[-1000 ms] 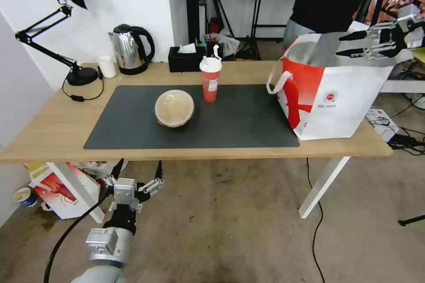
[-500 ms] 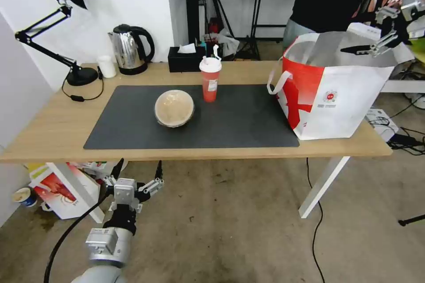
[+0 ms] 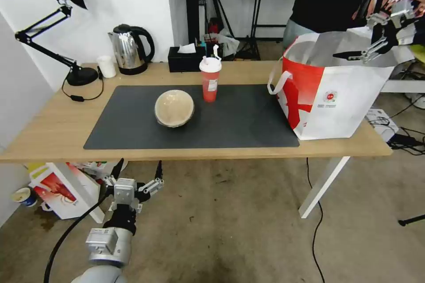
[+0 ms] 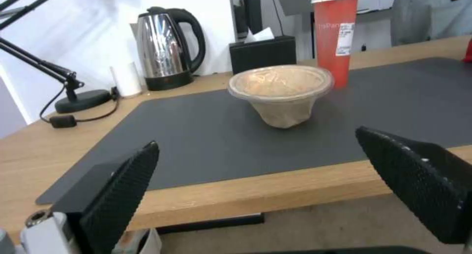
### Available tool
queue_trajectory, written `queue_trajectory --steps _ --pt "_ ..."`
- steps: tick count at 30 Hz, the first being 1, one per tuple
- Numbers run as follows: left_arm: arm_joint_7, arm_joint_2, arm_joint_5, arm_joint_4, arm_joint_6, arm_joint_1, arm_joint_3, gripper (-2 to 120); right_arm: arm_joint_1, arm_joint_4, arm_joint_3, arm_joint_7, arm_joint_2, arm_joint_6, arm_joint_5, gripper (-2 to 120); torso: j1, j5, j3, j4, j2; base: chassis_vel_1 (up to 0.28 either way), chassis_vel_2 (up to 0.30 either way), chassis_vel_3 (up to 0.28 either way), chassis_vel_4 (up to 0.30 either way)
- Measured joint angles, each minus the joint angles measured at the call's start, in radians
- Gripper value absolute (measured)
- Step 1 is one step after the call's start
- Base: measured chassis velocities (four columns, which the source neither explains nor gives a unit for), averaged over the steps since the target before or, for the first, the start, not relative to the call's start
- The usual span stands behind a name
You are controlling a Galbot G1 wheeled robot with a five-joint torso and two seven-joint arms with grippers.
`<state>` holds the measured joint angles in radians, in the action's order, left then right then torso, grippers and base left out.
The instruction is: Pick up the trash from the table and place it into the takeout bag.
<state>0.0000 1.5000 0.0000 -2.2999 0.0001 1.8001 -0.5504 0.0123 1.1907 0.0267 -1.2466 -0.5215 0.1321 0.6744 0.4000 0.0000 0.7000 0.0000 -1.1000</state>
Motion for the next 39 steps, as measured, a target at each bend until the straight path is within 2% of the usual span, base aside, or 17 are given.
queue_trajectory --steps 2,4,5,6,9,20,23,24,26,28,30,31,32,33,35,36,39 --pt "0.000 0.000 0.000 0.000 0.000 0.000 0.000 100 -0.033 0.040 0.000 0.065 0.008 0.004 0.056 100 0.000 0.0002 0.000 -0.0001 0.000 0.000 0.000 0.000 0.000" --pt "0.000 0.000 0.000 0.000 0.000 0.000 0.000 100 -0.102 0.136 -0.004 0.184 0.017 0.007 0.166 100 0.000 0.0003 0.000 -0.0005 0.000 0.000 0.000 0.000 0.000" --pt "0.000 0.000 0.000 0.000 0.000 0.000 0.000 100 -0.130 0.186 -0.004 0.245 0.017 0.007 0.224 100 0.000 0.0003 0.000 -0.0003 0.000 0.000 0.000 0.000 0.000" --pt "0.000 0.000 0.000 0.000 0.000 0.000 0.000 100 -0.130 0.186 -0.004 0.245 0.017 0.007 0.224 100 0.000 0.0003 0.000 -0.0003 0.000 0.000 0.000 0.000 0.000" --pt "0.000 0.000 0.000 0.000 0.000 0.000 0.000 100 -0.160 0.292 -0.008 0.411 -0.002 0.007 0.352 100 0.000 -0.0003 0.000 0.0004 0.000 0.000 0.000 0.000 0.000" --pt "0.000 0.000 0.000 0.000 0.000 0.000 0.000 100 -0.129 0.365 0.015 0.570 -0.031 0.031 0.507 100 0.000 -0.0001 0.000 -0.0001 0.000 0.000 0.000 0.000 0.000" --pt "0.000 0.000 0.000 0.000 0.000 0.000 0.000 100 -0.144 0.418 0.017 0.690 -0.041 0.030 0.589 100 0.000 0.0000 0.000 -0.0002 0.000 0.000 0.000 0.000 0.000" --pt "0.000 0.000 0.000 0.000 0.000 0.000 0.000 100 -0.144 0.418 0.017 0.690 -0.041 0.030 0.589 100 0.000 0.0000 0.000 -0.0002 0.000 0.000 0.000 0.000 0.000" --pt "0.000 0.000 0.000 0.000 0.000 0.000 0.000 100 -0.172 0.491 0.019 0.848 -0.056 0.014 0.667 100 0.000 -0.0003 0.000 0.0000 0.000 0.000 0.000 0.000 0.000" --pt "0.000 0.000 0.000 0.000 0.000 0.000 0.000 100 -0.180 0.510 0.019 0.886 -0.061 0.007 0.680 100 0.000 -0.0002 0.000 -0.0001 0.000 0.000 0.000 0.000 0.000" --pt "0.000 0.000 0.000 0.000 0.000 0.000 0.000 100 -0.216 0.580 0.021 1.024 -0.082 -0.027 0.705 100 0.000 -0.0002 0.000 -0.0001 0.000 0.000 0.000 0.000 0.000" --pt "0.000 0.000 0.000 0.000 0.000 0.000 0.000 100 -0.216 0.580 0.021 1.024 -0.082 -0.027 0.705 100 0.000 -0.0002 0.000 -0.0001 0.000 0.000 0.000 0.000 0.000" --pt "0.000 0.000 0.000 0.000 0.000 0.000 0.000 100 -0.231 0.607 0.020 1.080 -0.093 -0.042 0.708 100 0.000 -0.0001 0.000 0.0000 0.000 0.000 0.000 0.000 0.000" --pt "0.000 0.000 0.000 0.000 0.000 0.000 0.000 100 -0.262 0.658 0.020 1.193 -0.118 -0.072 0.708 100 0.000 -0.0002 0.000 0.0001 0.000 0.000 0.000 0.000 0.000" --pt "0.000 0.000 0.000 0.000 0.000 0.000 0.000 100 -0.321 0.734 0.017 1.364 -0.167 -0.124 0.675 100 0.000 -0.0001 0.000 0.0002 0.000 0.000 0.000 0.000 0.000" --pt "0.000 0.000 0.000 0.000 0.000 0.000 0.000 100 -0.321 0.734 0.017 1.364 -0.167 -0.124 0.675 100 0.000 -0.0001 0.000 0.0002 0.000 0.000 0.000 0.000 0.000" --pt "0.000 0.000 0.000 0.000 0.000 0.000 0.000 100 -0.403 0.821 0.002 1.551 -0.236 -0.172 0.554 100 0.000 0.0000 0.000 -0.0001 0.000 0.000 0.000 0.000 0.000"
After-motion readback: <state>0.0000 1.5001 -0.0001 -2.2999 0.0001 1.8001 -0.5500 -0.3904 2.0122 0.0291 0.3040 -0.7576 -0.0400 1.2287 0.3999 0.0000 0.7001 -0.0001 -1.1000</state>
